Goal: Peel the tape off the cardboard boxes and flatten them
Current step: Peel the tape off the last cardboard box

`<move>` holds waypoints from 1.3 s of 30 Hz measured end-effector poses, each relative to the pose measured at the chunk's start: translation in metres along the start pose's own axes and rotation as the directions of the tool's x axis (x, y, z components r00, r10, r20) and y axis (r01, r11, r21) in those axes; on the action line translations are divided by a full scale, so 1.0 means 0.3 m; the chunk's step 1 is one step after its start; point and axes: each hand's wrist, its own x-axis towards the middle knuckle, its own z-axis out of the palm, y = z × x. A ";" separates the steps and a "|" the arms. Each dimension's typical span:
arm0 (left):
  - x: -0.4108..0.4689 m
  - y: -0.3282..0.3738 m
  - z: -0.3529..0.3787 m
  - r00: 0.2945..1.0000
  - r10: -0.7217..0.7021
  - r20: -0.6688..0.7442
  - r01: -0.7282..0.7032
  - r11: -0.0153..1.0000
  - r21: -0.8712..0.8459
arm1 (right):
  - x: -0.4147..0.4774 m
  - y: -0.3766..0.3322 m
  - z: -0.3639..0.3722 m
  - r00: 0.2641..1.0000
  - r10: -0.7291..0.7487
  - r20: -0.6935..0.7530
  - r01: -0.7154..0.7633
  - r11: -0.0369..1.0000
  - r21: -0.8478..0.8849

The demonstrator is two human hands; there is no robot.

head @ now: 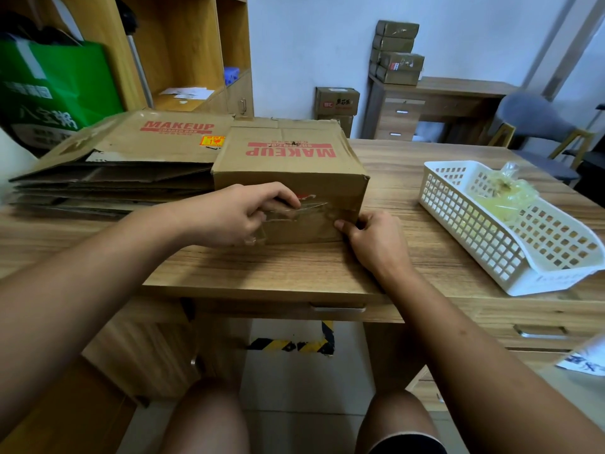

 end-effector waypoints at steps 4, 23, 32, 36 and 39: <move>-0.001 -0.008 0.013 1.000 0.003 -0.024 -0.004 1.000 -0.019 | -0.006 0.004 -0.019 0.998 -0.019 0.055 0.016 0.999 0.046; 0.007 -0.006 0.059 0.999 -0.016 -0.047 0.017 1.000 0.007 | 0.067 -0.001 0.064 0.993 -0.010 0.118 0.012 1.000 -0.016; 0.016 -0.018 0.015 0.999 -0.025 -0.027 0.025 0.999 0.028 | 0.064 -0.012 0.070 0.996 -0.012 0.083 0.016 0.999 -0.046; 0.012 -0.026 0.018 0.999 -0.029 -0.016 0.029 1.000 -0.001 | 0.062 -0.016 0.066 0.997 -0.018 0.074 0.023 0.998 -0.061; 0.008 -0.031 0.023 1.000 -0.023 -0.011 0.023 1.000 -0.020 | 0.060 -0.017 0.066 0.998 -0.022 0.067 0.027 0.996 -0.079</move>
